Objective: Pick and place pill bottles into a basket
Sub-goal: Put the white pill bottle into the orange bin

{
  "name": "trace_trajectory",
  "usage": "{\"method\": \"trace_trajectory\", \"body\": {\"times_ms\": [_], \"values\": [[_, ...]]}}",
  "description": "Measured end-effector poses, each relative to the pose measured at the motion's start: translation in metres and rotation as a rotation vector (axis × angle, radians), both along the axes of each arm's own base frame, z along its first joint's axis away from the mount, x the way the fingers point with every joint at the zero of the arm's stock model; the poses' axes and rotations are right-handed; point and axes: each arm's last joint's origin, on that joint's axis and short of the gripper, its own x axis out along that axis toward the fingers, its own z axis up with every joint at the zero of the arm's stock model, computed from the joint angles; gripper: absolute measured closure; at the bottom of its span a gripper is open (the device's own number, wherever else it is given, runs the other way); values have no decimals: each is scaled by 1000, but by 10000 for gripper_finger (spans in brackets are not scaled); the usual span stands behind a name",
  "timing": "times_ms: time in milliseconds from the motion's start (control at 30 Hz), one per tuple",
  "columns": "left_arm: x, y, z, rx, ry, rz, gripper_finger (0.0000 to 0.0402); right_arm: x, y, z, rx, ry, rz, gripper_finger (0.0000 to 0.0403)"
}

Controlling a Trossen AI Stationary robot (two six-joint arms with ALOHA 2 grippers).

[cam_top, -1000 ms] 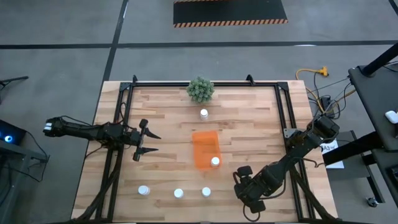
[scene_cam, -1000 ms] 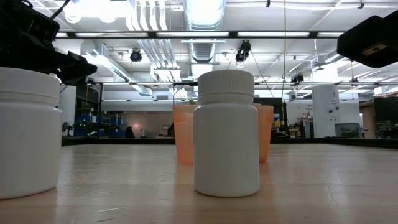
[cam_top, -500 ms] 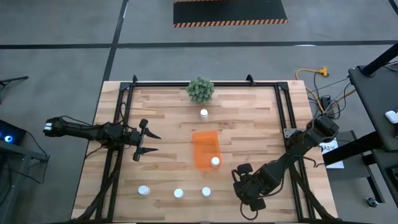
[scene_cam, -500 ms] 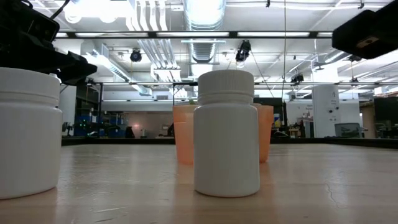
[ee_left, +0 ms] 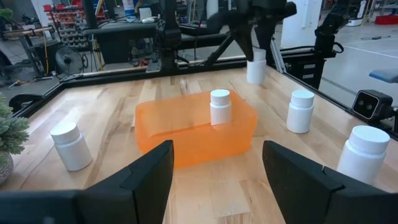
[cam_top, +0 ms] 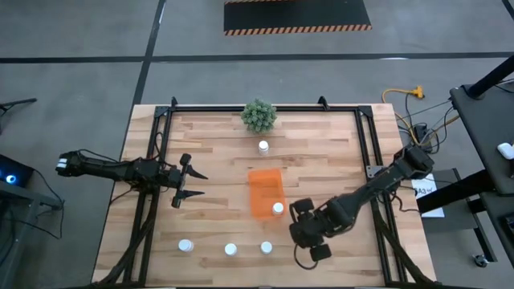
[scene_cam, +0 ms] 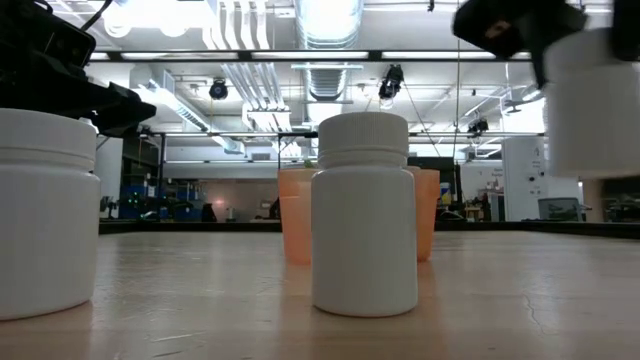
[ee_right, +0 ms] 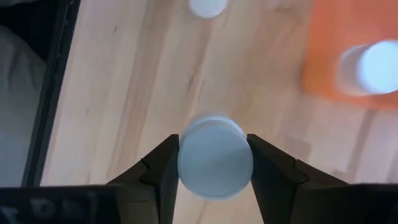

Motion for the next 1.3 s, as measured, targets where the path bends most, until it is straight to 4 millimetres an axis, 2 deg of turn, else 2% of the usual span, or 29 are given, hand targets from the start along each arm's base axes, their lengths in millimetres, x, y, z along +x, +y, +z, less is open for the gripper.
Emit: {"method": "trace_trajectory", "body": {"times_ms": [467,900,1067,1300], "values": [[0,0,0,0,0,0,173,34,-51,31,-31,-87,6,254],[0,0,0,0,0,0,173,48,-98,34,-52,-76,-67,253],[0,0,0,0,1,0,173,51,-110,40,-54,-86,-92,253],[0,0,0,0,0,-1,173,53,-116,43,-55,-95,-103,253]]}}
